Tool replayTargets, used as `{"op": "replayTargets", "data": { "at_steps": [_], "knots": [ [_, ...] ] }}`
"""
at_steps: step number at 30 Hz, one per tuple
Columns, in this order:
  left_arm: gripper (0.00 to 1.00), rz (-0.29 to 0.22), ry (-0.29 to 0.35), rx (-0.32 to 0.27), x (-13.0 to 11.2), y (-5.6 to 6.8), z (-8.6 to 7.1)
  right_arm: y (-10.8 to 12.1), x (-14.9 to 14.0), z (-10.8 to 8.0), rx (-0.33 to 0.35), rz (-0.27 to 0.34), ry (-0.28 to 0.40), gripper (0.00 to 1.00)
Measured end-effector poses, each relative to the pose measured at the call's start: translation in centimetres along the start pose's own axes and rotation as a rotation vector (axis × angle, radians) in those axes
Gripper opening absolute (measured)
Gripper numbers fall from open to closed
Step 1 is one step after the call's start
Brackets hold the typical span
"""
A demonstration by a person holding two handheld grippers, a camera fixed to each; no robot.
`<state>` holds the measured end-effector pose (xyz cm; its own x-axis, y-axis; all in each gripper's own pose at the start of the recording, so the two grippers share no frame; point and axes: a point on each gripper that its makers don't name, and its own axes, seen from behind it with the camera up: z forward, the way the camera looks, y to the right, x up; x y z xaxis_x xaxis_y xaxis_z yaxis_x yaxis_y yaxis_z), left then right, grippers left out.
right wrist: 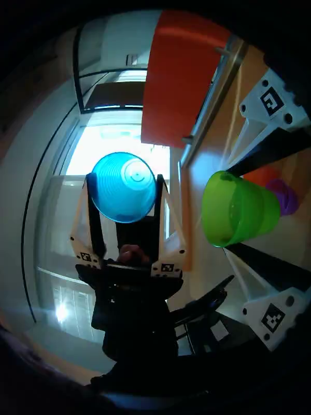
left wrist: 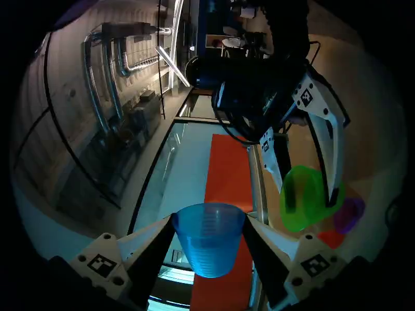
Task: Pour water
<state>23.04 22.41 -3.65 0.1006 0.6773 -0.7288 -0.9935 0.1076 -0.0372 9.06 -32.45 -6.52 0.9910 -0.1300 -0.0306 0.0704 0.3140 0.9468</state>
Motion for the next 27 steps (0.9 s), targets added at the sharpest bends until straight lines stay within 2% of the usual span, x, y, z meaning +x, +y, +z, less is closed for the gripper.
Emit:
{"op": "replayTargets", "data": {
  "at_steps": [18,27],
  "knots": [
    [0.87,-0.169,-0.026,0.002,-1.1,0.1,-0.3,-0.1,0.2,0.0,-0.008,-0.007,0.002,0.90],
    [0.87,-0.287,-0.057,0.009,-2.2,0.3,-0.2,-0.4,0.3,-0.1,-0.007,-0.012,0.000,0.90]
  ]
}}
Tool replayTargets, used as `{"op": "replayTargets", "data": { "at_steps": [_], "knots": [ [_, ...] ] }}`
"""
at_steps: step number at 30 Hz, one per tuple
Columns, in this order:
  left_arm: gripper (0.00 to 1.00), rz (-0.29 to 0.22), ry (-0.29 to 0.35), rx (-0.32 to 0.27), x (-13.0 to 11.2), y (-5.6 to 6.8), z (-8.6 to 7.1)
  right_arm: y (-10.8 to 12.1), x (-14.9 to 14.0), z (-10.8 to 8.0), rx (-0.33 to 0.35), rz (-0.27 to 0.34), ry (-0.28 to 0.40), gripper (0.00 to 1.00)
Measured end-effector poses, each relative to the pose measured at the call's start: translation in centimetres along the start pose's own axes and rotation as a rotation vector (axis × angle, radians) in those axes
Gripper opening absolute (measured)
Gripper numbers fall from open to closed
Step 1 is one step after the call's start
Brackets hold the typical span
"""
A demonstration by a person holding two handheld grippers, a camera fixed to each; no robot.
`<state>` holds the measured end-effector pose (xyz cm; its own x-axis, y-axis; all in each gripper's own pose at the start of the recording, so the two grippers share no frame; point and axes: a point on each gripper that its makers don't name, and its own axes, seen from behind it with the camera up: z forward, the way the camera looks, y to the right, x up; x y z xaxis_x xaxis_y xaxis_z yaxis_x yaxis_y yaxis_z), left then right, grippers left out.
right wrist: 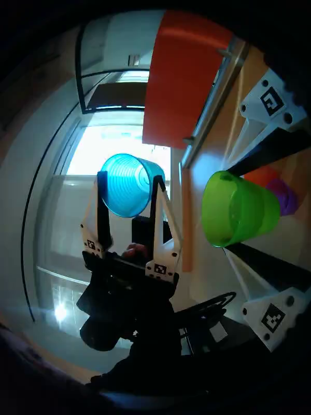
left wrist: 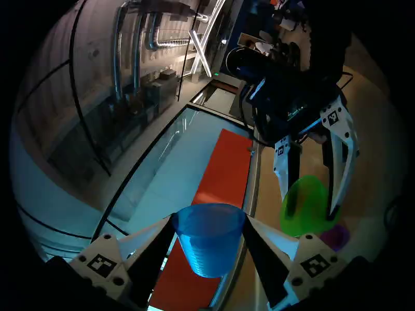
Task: Pour water
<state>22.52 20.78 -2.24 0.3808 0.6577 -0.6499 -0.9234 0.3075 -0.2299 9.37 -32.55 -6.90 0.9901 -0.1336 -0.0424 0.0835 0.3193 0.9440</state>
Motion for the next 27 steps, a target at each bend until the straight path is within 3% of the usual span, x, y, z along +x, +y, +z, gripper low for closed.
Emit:
{"op": "replayTargets", "data": {
  "at_steps": [27],
  "knots": [
    [0.87,-0.291,-0.028,0.022,-1.1,-0.2,-0.7,0.3,0.7,-0.3,-0.009,-0.015,0.005,0.90]
  ]
}}
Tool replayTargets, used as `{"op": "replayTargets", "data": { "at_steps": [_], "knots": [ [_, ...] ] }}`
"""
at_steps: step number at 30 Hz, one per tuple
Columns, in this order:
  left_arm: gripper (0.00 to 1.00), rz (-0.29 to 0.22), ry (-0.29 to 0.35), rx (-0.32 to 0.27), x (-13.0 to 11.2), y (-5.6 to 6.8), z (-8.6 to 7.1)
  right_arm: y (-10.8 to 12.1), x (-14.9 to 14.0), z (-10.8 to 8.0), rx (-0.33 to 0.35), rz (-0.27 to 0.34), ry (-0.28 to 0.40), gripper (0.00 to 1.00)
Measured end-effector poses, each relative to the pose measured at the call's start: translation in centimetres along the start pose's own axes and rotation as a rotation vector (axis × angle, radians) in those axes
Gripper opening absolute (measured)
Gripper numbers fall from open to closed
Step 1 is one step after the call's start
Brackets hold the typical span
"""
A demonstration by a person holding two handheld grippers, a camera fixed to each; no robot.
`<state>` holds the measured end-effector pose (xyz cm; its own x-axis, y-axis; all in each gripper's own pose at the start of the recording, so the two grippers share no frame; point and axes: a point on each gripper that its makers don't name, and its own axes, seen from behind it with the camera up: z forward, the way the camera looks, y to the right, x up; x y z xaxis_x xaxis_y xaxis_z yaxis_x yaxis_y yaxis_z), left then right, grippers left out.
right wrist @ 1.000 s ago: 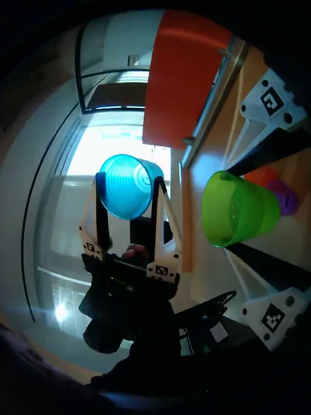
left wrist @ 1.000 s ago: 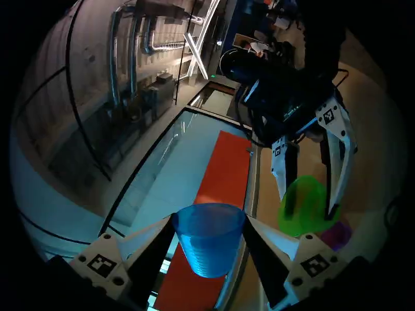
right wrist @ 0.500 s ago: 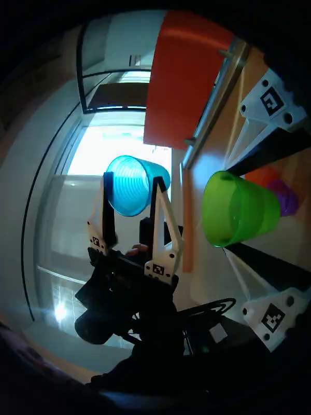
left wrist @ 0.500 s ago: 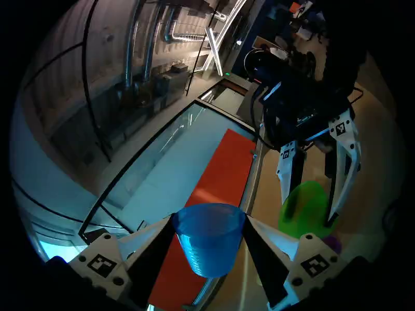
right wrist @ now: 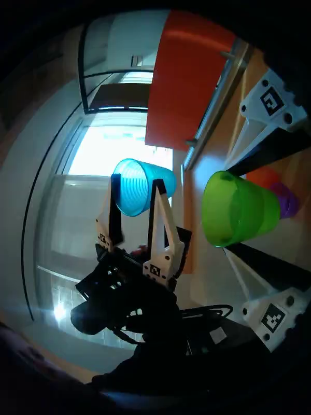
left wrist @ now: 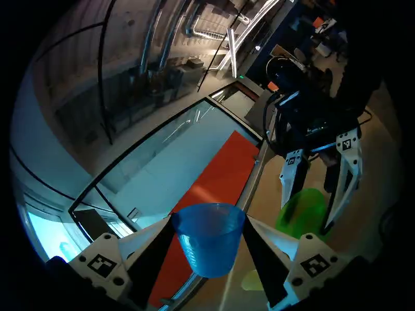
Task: Pour water
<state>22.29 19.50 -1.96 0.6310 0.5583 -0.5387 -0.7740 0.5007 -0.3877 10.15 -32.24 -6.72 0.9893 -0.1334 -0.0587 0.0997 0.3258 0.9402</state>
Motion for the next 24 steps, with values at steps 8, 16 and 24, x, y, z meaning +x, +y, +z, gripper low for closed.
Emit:
{"op": "replayTargets", "data": {
  "at_steps": [8,16,24],
  "knots": [
    [0.87,-0.091,-0.006,0.007,-0.1,-0.8,-0.2,-0.1,0.1,-0.1,0.001,-0.002,0.001,0.90],
    [0.87,-0.201,-0.006,0.012,0.0,-1.3,0.0,-0.1,0.0,-0.3,-0.001,-0.005,-0.001,0.90],
    [0.87,-0.304,-0.005,0.008,0.1,-1.6,0.2,-0.2,0.1,-0.3,-0.002,-0.002,0.000,0.90]
  ]
}}
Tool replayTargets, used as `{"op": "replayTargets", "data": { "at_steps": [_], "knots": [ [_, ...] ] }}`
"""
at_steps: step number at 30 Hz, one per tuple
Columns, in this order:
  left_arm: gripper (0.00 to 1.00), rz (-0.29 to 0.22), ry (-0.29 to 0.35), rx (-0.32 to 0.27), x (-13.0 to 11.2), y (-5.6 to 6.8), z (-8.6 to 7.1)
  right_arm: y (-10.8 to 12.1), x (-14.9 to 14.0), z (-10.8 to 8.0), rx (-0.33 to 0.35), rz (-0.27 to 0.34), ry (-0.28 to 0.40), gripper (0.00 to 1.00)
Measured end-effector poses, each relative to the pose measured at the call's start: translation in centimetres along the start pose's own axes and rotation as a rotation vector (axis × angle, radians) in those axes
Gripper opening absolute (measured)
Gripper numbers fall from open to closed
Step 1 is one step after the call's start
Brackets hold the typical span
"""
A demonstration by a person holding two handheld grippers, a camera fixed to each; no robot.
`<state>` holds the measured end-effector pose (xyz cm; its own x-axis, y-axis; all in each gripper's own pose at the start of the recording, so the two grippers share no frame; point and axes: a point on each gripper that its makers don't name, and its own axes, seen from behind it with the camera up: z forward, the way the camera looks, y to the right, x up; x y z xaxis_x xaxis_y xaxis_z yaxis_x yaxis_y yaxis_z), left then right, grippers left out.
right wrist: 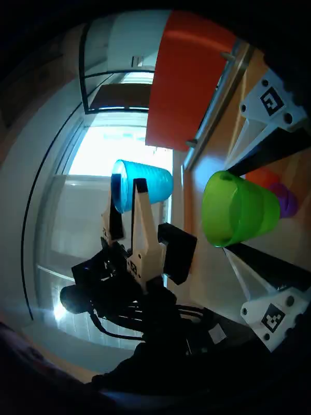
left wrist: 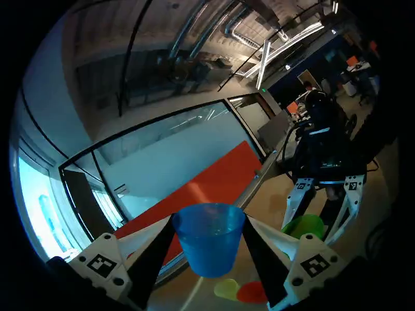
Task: Pour water
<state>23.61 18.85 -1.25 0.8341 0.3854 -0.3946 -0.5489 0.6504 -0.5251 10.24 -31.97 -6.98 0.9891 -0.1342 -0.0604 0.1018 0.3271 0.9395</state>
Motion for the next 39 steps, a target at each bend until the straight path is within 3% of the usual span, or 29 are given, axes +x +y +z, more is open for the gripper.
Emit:
{"op": "replayTargets", "data": {
  "at_steps": [9,18,24,39],
  "knots": [
    [0.87,-0.124,-0.029,0.006,-1.0,-0.5,0.0,0.1,0.1,-0.1,-0.001,-0.002,0.001,0.90],
    [0.87,-0.193,-0.055,0.006,-1.7,-0.6,0.0,0.1,0.3,-0.1,-0.003,-0.004,0.001,0.90],
    [0.87,-0.209,-0.061,0.022,-1.9,-1.1,-0.1,0.0,0.4,0.0,-0.002,-0.006,-0.001,0.90],
    [0.87,-0.373,-0.073,0.033,-2.8,-1.5,-0.1,0.0,0.5,-0.2,-0.008,-0.004,-0.001,0.90]
  ]
}}
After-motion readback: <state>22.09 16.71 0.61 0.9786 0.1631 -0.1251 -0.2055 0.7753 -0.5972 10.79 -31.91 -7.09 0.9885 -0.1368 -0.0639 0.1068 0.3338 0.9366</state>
